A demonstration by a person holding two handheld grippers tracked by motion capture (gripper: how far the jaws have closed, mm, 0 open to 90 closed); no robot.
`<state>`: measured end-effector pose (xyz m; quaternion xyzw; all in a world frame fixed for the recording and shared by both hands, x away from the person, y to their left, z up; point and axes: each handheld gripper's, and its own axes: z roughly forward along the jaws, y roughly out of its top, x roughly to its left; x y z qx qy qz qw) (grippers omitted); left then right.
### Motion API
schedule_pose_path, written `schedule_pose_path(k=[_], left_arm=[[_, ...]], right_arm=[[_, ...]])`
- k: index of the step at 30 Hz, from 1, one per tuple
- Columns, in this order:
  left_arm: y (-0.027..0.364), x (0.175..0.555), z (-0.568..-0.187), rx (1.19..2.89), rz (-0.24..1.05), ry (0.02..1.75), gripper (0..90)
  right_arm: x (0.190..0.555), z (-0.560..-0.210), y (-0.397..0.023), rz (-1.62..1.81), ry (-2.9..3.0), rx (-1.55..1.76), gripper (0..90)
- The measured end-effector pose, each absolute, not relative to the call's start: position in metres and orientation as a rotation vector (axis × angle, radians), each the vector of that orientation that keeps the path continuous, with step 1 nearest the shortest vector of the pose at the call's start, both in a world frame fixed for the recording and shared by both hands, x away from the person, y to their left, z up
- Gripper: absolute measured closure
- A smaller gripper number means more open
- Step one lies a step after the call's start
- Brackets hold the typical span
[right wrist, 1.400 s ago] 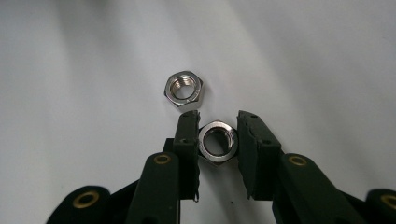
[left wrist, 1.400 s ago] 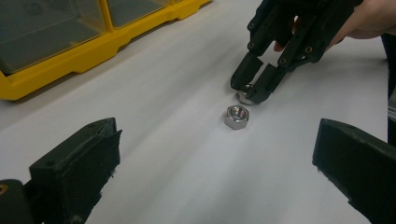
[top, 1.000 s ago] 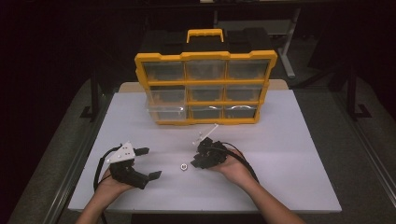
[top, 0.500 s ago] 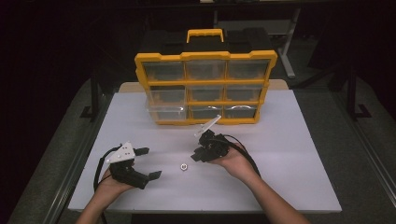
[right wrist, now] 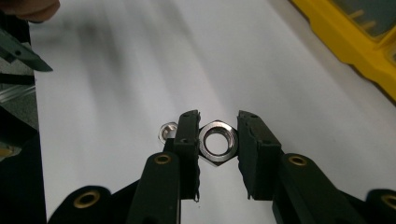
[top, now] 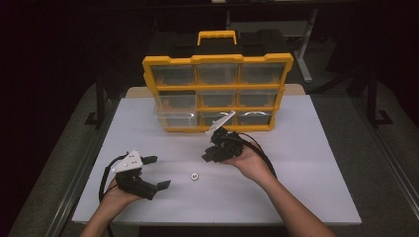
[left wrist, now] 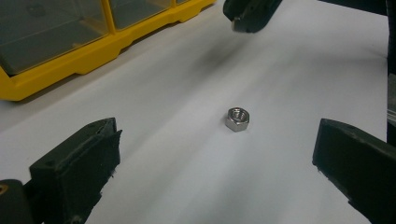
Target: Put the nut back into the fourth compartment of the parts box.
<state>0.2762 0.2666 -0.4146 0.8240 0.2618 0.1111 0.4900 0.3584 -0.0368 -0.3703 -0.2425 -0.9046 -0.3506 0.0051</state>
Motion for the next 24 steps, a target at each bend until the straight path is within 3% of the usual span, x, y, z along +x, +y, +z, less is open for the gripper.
schedule_pose_path(k=[24], left_arm=[[0.266,0.277,-0.414,2.013,0.279,0.616,0.8]], right_arm=[[0.385,-0.318,-0.046,-1.188,-2.821,-0.767,69.5]])
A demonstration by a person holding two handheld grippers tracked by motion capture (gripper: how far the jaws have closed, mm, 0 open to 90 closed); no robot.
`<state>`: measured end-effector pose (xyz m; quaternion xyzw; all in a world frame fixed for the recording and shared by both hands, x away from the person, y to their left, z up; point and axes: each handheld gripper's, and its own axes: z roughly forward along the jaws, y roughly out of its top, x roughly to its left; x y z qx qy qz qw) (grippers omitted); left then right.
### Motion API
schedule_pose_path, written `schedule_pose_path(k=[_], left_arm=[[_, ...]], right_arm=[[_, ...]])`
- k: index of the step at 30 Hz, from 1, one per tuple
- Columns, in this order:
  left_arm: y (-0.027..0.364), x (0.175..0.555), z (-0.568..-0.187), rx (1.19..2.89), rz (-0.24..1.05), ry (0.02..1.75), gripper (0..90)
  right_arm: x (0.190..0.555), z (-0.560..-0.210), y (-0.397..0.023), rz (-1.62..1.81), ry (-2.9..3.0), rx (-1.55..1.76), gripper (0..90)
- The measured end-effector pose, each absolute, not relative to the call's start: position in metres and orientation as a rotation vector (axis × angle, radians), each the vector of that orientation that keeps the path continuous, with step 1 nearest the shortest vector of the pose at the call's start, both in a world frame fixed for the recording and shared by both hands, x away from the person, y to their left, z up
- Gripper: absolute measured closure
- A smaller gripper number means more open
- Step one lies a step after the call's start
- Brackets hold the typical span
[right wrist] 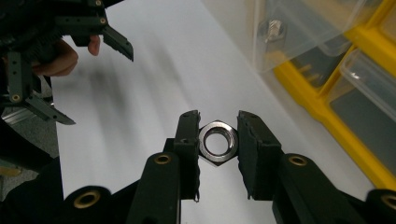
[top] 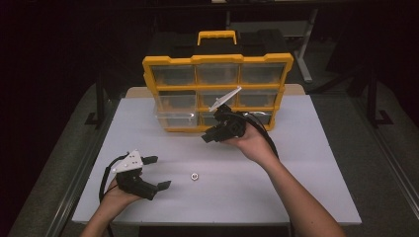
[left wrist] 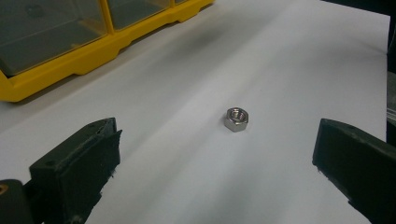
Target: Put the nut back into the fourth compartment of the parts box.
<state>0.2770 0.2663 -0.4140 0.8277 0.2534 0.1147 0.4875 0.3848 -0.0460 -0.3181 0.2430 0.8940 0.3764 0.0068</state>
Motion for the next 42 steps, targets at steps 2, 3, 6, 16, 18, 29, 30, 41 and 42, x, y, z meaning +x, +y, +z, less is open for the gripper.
schedule_pose_path(k=[2,3,6,16,18,29,30,41,42], left_arm=[[0.266,0.277,-0.414,2.012,0.279,0.616,0.9],[0.266,0.277,-0.414,2.012,0.279,0.616,0.9],[0.266,0.277,-0.414,2.013,0.279,0.614,0.8],[0.265,0.277,-0.414,2.006,0.28,0.618,0.9],[0.265,0.277,-0.414,2.004,0.278,0.619,0.9],[0.265,0.277,-0.414,2.003,0.276,0.619,0.8],[0.265,0.277,-0.414,2.003,0.276,0.62,0.8],[0.264,0.276,-0.414,1.997,0.267,0.624,0.8],[0.264,0.276,-0.414,1.995,0.267,0.625,0.9]], right_arm=[[0.387,-0.313,-0.047,1.178,2.788,0.758,69.5],[0.388,-0.311,-0.047,1.179,2.787,0.749,69.5],[0.39,-0.304,-0.048,1.188,2.777,0.752,69.5],[0.397,-0.275,-0.044,1.2,2.749,0.726,69.5],[0.399,-0.27,-0.042,1.205,2.742,0.715,69.5],[0.414,-0.244,-0.028,1.244,2.692,0.693,69.4],[0.415,-0.242,-0.026,1.254,2.686,0.695,69.4],[0.43,-0.235,-0.006,1.247,2.672,0.708,69.4],[0.431,-0.235,-0.004,1.245,2.675,0.717,69.3]])
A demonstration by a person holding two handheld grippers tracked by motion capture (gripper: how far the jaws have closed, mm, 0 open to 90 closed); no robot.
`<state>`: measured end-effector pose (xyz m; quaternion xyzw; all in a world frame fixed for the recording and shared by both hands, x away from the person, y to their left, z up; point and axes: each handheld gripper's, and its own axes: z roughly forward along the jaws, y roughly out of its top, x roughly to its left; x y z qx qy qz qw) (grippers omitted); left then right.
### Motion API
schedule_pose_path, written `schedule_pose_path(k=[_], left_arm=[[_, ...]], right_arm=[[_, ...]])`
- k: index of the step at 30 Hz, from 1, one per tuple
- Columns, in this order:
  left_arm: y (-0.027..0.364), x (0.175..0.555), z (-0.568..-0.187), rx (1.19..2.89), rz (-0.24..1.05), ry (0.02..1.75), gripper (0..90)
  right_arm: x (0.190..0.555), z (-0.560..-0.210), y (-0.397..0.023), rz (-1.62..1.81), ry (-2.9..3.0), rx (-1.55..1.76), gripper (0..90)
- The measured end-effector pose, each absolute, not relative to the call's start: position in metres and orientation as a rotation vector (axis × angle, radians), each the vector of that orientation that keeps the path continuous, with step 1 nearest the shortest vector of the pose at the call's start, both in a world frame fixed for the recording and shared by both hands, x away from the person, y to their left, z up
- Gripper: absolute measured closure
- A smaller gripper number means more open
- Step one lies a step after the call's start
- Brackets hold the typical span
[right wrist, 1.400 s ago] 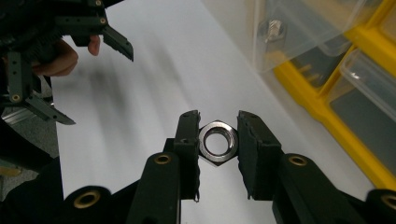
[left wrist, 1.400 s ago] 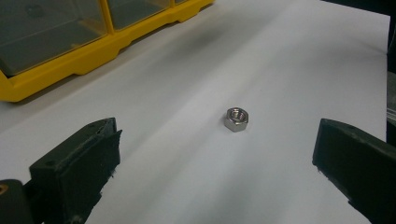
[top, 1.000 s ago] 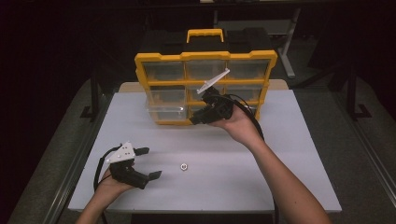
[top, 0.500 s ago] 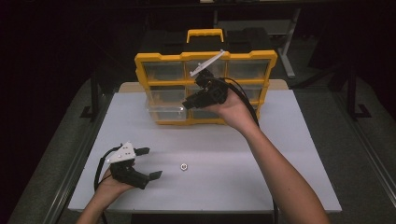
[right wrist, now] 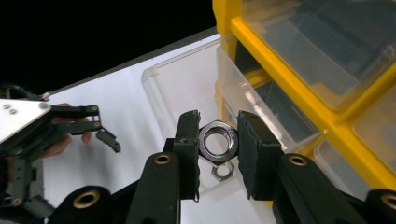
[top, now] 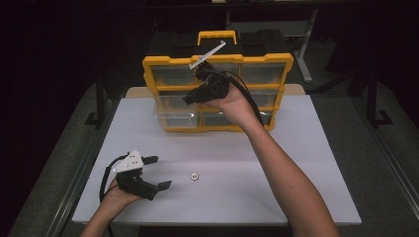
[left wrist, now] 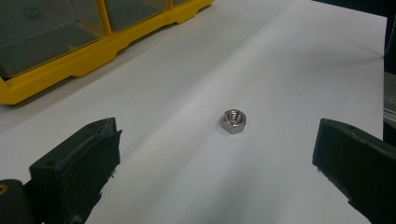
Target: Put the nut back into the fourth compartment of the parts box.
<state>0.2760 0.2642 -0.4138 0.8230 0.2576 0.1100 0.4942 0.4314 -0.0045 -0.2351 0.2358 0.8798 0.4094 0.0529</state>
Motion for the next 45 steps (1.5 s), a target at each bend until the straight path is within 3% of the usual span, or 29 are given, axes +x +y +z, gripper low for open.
schedule_pose_path(k=[14,20,27,34,45], left_arm=[[0.264,0.276,-0.413,1.993,0.268,0.623,0.9],[0.264,0.276,-0.413,1.993,0.268,0.622,0.9],[0.265,0.276,-0.413,1.996,0.276,0.616,0.9],[0.265,0.277,-0.413,2.004,0.279,0.612,0.8],[0.265,0.277,-0.413,2.014,0.282,0.608,0.8]], right_arm=[[0.445,-0.255,0.012,1.127,2.723,0.662,68.4],[0.444,-0.25,0.007,1.181,2.675,0.664,44.7],[0.432,-0.245,-0.01,1.216,2.625,0.73,26.6],[0.42,-0.253,-0.027,1.224,2.613,0.732,18.8],[0.399,-0.275,-0.046,1.258,2.607,0.719,17.4]])
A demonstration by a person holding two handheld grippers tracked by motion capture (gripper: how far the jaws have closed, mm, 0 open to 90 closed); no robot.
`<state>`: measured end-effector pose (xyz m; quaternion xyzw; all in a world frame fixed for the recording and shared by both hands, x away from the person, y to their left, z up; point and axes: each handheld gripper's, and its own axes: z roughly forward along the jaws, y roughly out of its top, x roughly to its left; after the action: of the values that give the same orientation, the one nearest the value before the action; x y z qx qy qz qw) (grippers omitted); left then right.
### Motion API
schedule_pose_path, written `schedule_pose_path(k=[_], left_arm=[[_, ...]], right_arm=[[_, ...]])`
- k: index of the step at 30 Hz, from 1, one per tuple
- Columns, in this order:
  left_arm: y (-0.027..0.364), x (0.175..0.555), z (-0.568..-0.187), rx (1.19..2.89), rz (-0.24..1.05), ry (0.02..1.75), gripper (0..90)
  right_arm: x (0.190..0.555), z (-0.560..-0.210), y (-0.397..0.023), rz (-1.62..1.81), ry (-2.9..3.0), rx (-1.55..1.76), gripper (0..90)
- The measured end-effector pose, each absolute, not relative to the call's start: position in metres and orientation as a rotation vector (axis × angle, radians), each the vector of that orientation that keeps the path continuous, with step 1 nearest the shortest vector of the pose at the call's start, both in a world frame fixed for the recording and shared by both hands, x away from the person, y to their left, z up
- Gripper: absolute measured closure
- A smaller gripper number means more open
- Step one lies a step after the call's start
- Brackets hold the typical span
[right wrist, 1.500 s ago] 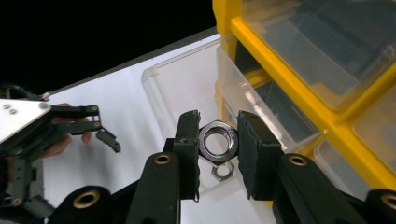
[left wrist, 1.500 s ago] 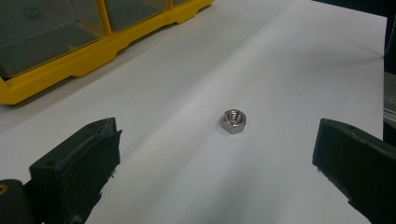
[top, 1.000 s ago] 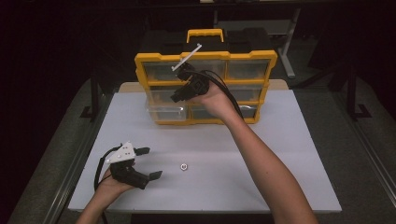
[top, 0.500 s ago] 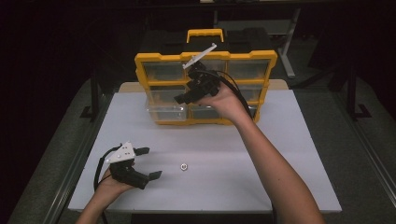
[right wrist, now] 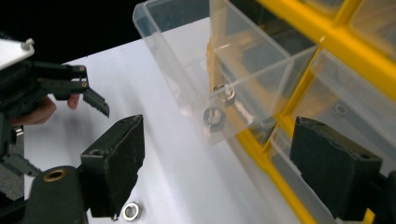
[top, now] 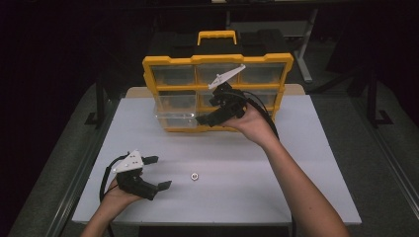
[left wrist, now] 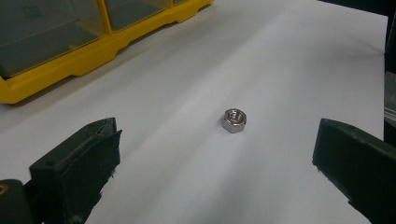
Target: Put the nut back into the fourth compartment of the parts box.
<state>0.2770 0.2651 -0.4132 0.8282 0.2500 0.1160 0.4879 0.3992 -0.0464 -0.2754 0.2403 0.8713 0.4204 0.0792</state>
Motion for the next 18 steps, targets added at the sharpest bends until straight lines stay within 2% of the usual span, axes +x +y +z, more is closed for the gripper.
schedule_pose_path(k=[18], left_arm=[[0.265,0.276,-0.414,2.01,0.273,0.62,0.8]], right_arm=[[0.37,-0.329,-0.048,1.29,2.645,0.755,17.4]])
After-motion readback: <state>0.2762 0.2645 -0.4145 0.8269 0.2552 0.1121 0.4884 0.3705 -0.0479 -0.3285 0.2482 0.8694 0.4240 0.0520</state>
